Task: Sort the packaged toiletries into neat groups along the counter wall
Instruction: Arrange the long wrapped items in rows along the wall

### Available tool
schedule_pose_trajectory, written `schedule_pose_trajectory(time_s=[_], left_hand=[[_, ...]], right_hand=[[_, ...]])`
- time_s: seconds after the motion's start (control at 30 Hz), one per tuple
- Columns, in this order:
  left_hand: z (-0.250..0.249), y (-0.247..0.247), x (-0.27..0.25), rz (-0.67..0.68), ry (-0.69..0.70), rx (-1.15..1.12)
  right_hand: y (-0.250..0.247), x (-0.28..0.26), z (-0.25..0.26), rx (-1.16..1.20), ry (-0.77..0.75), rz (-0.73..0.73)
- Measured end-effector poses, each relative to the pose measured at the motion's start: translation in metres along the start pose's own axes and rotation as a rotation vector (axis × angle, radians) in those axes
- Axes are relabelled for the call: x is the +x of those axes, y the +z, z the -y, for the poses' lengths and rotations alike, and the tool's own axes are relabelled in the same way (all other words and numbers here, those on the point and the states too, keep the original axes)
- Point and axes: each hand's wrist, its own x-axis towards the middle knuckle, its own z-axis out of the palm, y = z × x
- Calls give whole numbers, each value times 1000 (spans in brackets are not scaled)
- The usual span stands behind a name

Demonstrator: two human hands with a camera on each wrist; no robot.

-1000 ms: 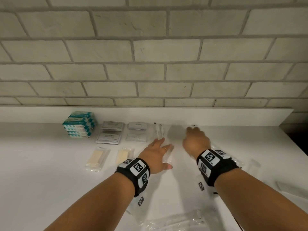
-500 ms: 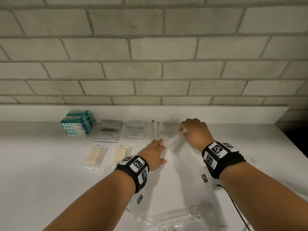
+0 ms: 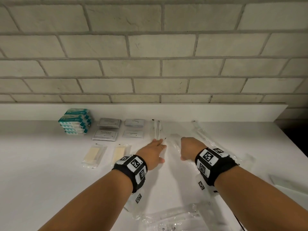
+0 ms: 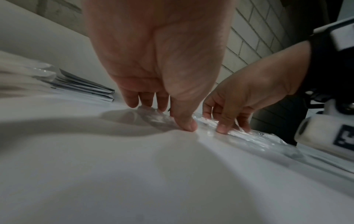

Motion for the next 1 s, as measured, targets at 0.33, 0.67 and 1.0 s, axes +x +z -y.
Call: schedule_pose_trajectory(time_s=[0.33, 0.67, 1.0], left_hand=[[-2, 4, 0, -26, 6, 28], [-9, 8, 7, 36, 38, 84], [-7, 10, 12, 27, 37, 62]], right_hand=[[-6, 36, 15, 435, -63, -183], [-22, 24, -75, 181, 474, -192], [-38, 4, -41, -189, -314, -500]])
